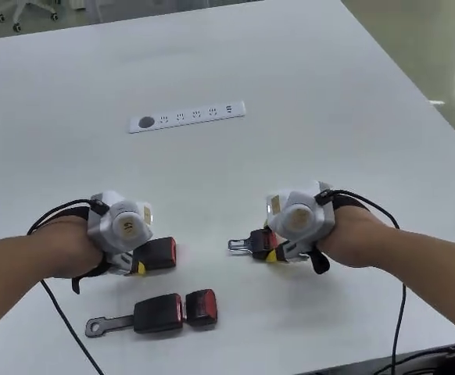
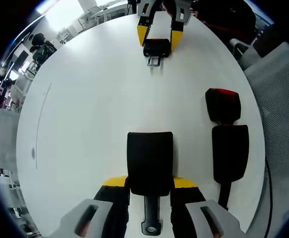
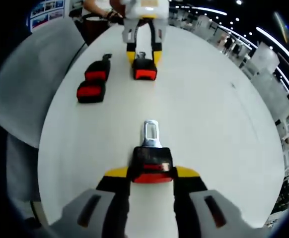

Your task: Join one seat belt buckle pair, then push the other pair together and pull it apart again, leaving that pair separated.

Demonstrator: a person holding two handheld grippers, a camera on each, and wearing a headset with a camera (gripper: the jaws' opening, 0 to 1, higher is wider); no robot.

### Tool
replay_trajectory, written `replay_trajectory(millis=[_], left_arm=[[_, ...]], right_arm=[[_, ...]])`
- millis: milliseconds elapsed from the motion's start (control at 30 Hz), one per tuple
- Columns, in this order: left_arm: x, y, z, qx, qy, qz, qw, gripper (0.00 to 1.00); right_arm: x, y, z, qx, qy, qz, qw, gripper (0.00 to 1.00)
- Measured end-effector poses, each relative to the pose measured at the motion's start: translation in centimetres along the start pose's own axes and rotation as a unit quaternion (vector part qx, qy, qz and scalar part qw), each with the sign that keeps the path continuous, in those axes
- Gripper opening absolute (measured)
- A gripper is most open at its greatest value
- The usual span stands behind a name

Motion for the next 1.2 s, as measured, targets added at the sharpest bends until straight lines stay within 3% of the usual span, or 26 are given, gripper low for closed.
replay_trajectory(millis=[133, 267, 433, 500, 533, 567, 600, 633, 700, 767, 800, 900, 933, 1033, 1067, 1133, 1200], left_arm=[[0.0, 0.0, -0.1, -0.001, 0.001, -0.002, 1.0, 0.32], [0.0, 0.0, -0.1, 0.01, 0.006, -0.008, 0.9999, 0.32], [0.2, 0.1, 0.1, 0.03, -0.018, -0.02, 0.9992, 0.33], [0.5, 0.8, 0.3, 0.025, -0.03, -0.048, 0.9981, 0.41], [0.8, 0.6, 0.7, 0.026, -0.029, -0.048, 0.9981, 0.48], [1.5, 0.7, 0.1, 0.028, -0.068, -0.058, 0.9956, 0.5], [2.1, 0.5, 0.2, 0.053, -0.089, -0.06, 0.9929, 0.49], [3.0, 0.3, 1.0, 0.084, -0.097, -0.069, 0.9893, 0.49], [4.5, -0.4, 1.7, 0.099, -0.119, -0.088, 0.984, 0.52], [5.9, -2.5, 2.7, 0.122, -0.143, -0.087, 0.9783, 0.55], [6.7, -3.7, 2.7, 0.107, -0.172, -0.095, 0.9746, 0.54], [8.3, -6.6, 2.9, 0.136, -0.24, -0.091, 0.9569, 0.54], [8.9, -7.5, 3.5, 0.157, -0.261, -0.1, 0.9472, 0.6], [10.0, -10.3, 5.0, 0.192, -0.272, -0.105, 0.9372, 0.68], [10.5, -11.2, 5.3, 0.21, -0.278, -0.112, 0.9306, 0.7], [11.2, -12.4, 5.6, 0.22, -0.282, -0.121, 0.9262, 0.73], [12.0, -13.5, 6.1, 0.239, -0.287, -0.131, 0.9183, 0.75]], right_arm=[[0.8, -0.1, 1.4, 0.006, 0.013, -0.002, 0.9999, 0.33], [1.1, -0.4, 2.3, 0.008, 0.032, 0.012, 0.9994, 0.34], [1.8, -0.4, 2.3, -0.009, 0.023, 0.041, 0.9989, 0.5], [2.4, -0.2, 2.3, -0.038, 0.012, 0.051, 0.9979, 0.52], [2.8, 0.1, 2.1, -0.06, 0.002, 0.049, 0.997, 0.52], [3.4, 0.4, 1.8, -0.074, -0.013, 0.05, 0.9959, 0.53], [4.0, 0.7, 1.7, -0.08, -0.022, 0.051, 0.9953, 0.54], [4.9, 1.0, 1.6, -0.084, -0.026, 0.057, 0.9945, 0.55], [6.4, 1.5, 1.1, -0.101, -0.049, 0.073, 0.991, 0.59], [7.7, 2.0, 0.5, -0.119, -0.076, 0.084, 0.9864, 0.65], [8.3, 2.3, 0.2, -0.128, -0.086, 0.091, 0.9838, 0.67], [10.3, 4.4, -1.2, -0.124, -0.125, 0.1, 0.9793, 0.74], [10.7, 5.0, -1.6, -0.134, -0.134, 0.096, 0.9771, 0.76], [11.9, 6.7, -2.4, -0.139, -0.144, 0.103, 0.9744, 0.8], [12.4, 7.1, -2.7, -0.15, -0.156, 0.104, 0.9706, 0.81], [12.9, 7.9, -2.7, -0.159, -0.158, 0.11, 0.9683, 0.84], [13.5, 8.3, -2.6, -0.17, -0.165, 0.115, 0.9648, 0.87]])
Point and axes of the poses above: the centre of the closed fingertips' face, and the gripper's own axes: x roughly backward along the fingers, y roughly to its left, z roughly out of its underside, the point moved 2 cm from there along x, roughly backward along the fingers, and after that the axes turned 3 degrees about z, right-handed, at the moved point
